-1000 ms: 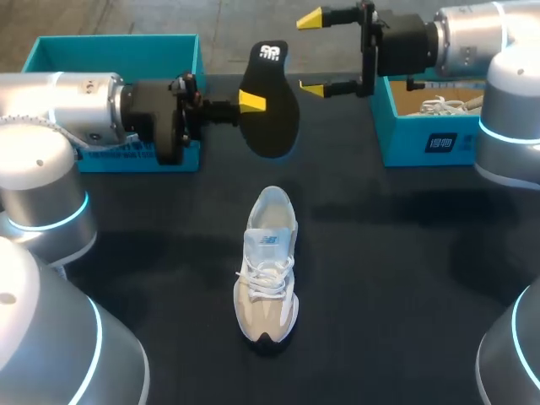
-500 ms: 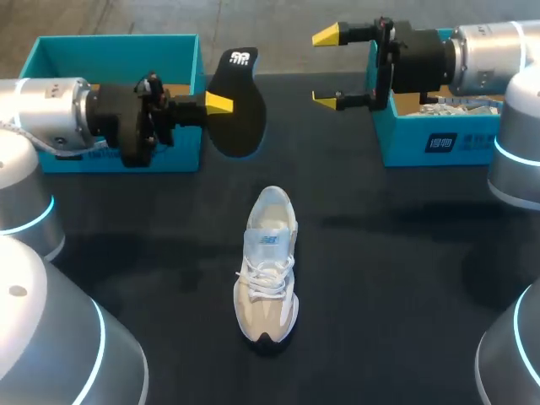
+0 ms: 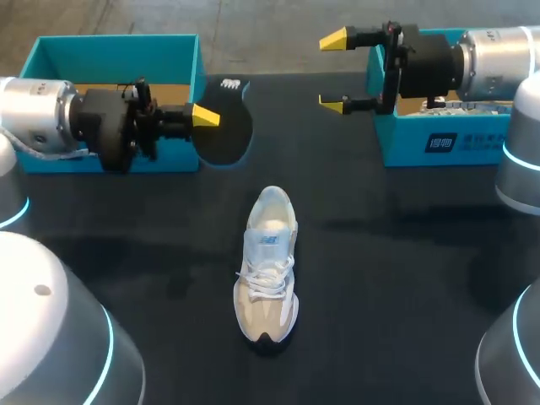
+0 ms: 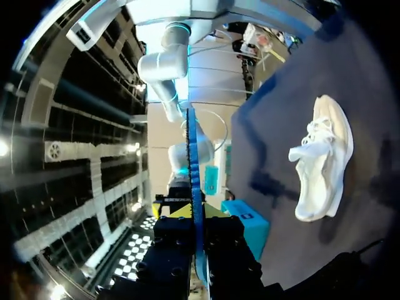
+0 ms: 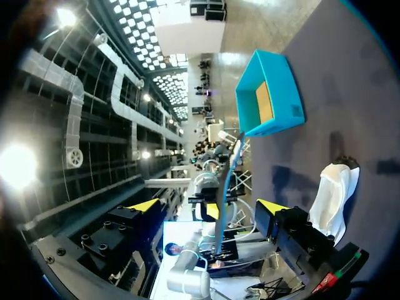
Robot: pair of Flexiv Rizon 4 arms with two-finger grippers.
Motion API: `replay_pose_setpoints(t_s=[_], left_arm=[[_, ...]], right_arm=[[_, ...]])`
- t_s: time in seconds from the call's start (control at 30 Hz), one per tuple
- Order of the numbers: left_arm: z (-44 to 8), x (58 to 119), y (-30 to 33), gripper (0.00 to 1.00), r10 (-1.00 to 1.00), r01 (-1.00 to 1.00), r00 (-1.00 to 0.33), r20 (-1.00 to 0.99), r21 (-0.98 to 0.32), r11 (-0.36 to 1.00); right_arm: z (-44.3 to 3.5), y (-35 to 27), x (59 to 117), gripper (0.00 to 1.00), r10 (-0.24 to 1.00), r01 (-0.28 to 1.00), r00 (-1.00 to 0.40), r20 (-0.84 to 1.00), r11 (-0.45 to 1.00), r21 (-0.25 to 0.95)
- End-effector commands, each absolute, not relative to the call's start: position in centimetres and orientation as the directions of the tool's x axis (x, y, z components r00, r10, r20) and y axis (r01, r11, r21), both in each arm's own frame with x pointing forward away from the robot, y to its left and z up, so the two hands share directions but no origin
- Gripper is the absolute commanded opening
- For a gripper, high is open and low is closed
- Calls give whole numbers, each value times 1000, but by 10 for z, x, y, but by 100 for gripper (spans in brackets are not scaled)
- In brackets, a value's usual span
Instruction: Take the shoe out of the shoebox, open the shoe tongue, remove and reinsert the insole, then place the shoe into the shoebox
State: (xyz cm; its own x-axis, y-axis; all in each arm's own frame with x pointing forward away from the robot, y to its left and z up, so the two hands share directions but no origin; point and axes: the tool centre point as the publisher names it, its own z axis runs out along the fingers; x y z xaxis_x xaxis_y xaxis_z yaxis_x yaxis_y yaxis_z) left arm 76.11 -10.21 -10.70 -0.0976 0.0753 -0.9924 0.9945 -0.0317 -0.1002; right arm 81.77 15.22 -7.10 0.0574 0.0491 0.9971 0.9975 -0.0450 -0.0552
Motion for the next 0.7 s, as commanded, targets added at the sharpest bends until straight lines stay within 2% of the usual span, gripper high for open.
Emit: replay_pose_setpoints(t_s=[0.03, 0.1, 0.2, 0.7], left_arm=[[-105, 751, -101, 0, 184, 967, -242, -953, -253, -38], [-105, 747, -101, 0, 184, 953, -287, -940, -299, -42], [-106, 743, -98, 0, 71, 896, -427, -902, -432, -99], [-106, 743, -98, 0, 71, 896, -427, -902, -432, -99]], right_arm=[[-71, 153, 817, 100, 51, 997, 57, 997, -47, -55], [-71, 153, 817, 100, 51, 997, 57, 997, -47, -55], [-71, 153, 817, 100, 51, 997, 57, 997, -47, -55], [-71, 153, 817, 100, 51, 997, 57, 997, -47, -55]])
